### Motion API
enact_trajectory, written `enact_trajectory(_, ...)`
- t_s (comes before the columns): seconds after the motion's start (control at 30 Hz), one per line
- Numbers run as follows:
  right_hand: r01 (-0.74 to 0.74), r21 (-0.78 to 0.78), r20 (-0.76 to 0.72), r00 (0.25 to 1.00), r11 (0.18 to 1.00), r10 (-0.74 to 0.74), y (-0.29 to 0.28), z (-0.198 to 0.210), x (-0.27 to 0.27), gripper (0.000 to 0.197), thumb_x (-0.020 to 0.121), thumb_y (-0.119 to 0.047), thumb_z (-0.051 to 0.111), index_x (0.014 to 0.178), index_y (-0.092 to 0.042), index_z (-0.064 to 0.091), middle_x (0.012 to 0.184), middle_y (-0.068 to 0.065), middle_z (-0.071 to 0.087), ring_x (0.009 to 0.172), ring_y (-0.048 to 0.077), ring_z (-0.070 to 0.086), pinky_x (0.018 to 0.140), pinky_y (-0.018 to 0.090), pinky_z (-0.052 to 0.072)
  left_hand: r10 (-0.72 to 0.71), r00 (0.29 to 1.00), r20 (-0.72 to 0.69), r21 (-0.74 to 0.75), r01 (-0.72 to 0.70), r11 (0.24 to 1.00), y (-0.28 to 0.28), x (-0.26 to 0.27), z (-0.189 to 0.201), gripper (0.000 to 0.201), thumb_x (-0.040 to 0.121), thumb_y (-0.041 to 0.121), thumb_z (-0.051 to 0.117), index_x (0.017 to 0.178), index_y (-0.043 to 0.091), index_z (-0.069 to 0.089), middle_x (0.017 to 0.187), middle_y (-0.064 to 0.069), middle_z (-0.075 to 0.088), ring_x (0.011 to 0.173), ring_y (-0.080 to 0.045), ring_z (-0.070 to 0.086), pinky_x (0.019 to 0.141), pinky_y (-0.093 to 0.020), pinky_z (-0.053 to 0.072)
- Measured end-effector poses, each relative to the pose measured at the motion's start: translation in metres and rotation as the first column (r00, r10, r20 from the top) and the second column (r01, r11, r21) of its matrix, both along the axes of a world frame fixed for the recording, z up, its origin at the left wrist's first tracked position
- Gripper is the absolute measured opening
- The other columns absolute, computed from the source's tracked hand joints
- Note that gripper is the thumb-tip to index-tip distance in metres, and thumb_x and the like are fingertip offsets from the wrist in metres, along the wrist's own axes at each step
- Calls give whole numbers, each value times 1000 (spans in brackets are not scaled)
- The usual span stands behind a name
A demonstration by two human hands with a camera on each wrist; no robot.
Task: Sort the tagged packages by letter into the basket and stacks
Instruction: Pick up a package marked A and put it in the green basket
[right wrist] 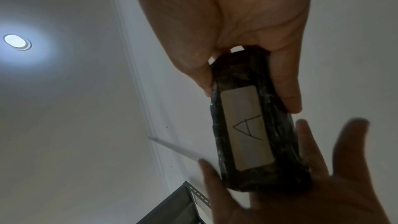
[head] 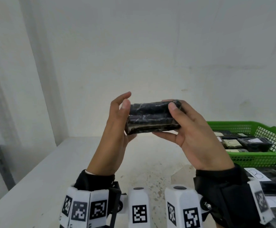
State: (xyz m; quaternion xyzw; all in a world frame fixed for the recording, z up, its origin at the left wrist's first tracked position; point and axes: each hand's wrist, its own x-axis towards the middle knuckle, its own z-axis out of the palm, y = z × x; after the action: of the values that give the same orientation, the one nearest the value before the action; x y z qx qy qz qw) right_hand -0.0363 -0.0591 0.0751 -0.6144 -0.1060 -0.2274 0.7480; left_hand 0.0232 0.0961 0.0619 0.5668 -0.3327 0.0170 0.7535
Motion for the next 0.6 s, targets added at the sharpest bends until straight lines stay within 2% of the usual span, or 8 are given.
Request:
enact_trajectory(0.07, -16, -16, -7, 1000, 1000, 15, 3, -1, 1, 39, 89, -43, 50, 109, -13, 63, 113, 10, 70, 108, 21, 67, 85, 41, 59, 23, 999, -25, -26, -24, 999, -4, -3, 2, 42, 93, 54, 47, 125, 27, 57, 118, -1, 68, 113, -20, 66, 96, -45, 54)
enact_trajectory(0.13, -32, 8, -22, 999, 999, 32, 5, 0, 1, 55, 84, -57, 42, 110, -15, 64, 112, 8, 71, 109, 20, 68, 86, 42, 59, 45, 999, -18, -43, -46, 998, -7, -5, 2, 30, 103, 37, 45, 108, 12, 61, 105, -4, 71, 105, -21, 69, 90, -43, 58)
enact_trajectory(0.17, -34, 16, -30, 999, 999, 35, 5, -1, 1, 60, 83, -61, 39, 111, -15, 64, 111, 7, 72, 107, 19, 68, 86, 42, 59, 57, 998, -6, -46, -57, 997, -8, -5, 1, 28, 104, 32, 44, 99, 10, 60, 98, -3, 72, 100, -20, 70, 87, -40, 59)
enact_trajectory(0.23, 4, -4, -31, 1000, 1000, -4, 7, -2, 2, 60, 89, -59, 38, 113, -11, 63, 110, 8, 72, 105, 19, 69, 84, 40, 59, 77, 997, 30, -37, -76, 996, -10, -7, 1, 28, 99, 33, 45, 92, 9, 58, 93, -4, 71, 94, -18, 70, 81, -35, 59)
enact_trajectory(0.33, 94, 8, -4, 996, 996, -94, 9, -6, 5, 42, 98, -42, 43, 104, -4, 60, 101, 10, 72, 98, 21, 71, 77, 38, 61, 79, 996, 34, -19, -78, 997, -9, -5, -1, 32, 97, 37, 50, 95, 6, 58, 96, -6, 71, 94, -18, 71, 80, -34, 59)
enact_trajectory(0.47, 148, -10, 42, 988, 989, -147, 12, -7, 6, 32, 99, -38, 45, 91, -11, 60, 91, 4, 72, 91, 17, 72, 74, 37, 61, 39, 999, -3, 44, -39, 998, -7, -5, 0, 52, 90, 52, 54, 110, 4, 58, 107, -6, 73, 101, -19, 71, 81, -36, 60)
enact_trajectory(0.53, 148, -18, 29, 989, 989, -147, 12, -7, 5, 33, 100, -39, 44, 92, -12, 60, 90, 2, 72, 91, 15, 72, 75, 37, 62, 55, 998, -2, 19, -55, 998, -8, -6, 1, 46, 93, 43, 59, 107, 0, 56, 105, -6, 73, 98, -19, 72, 78, -35, 60)
enact_trajectory(0.6, 112, -6, -16, 994, 994, -112, 12, -5, 4, 41, 98, -47, 43, 100, -11, 63, 96, 2, 73, 95, 14, 71, 78, 37, 61, 65, 998, 6, 0, -65, 998, -8, -6, 0, 39, 94, 32, 55, 104, -6, 52, 105, -10, 72, 97, -21, 72, 76, -36, 61)
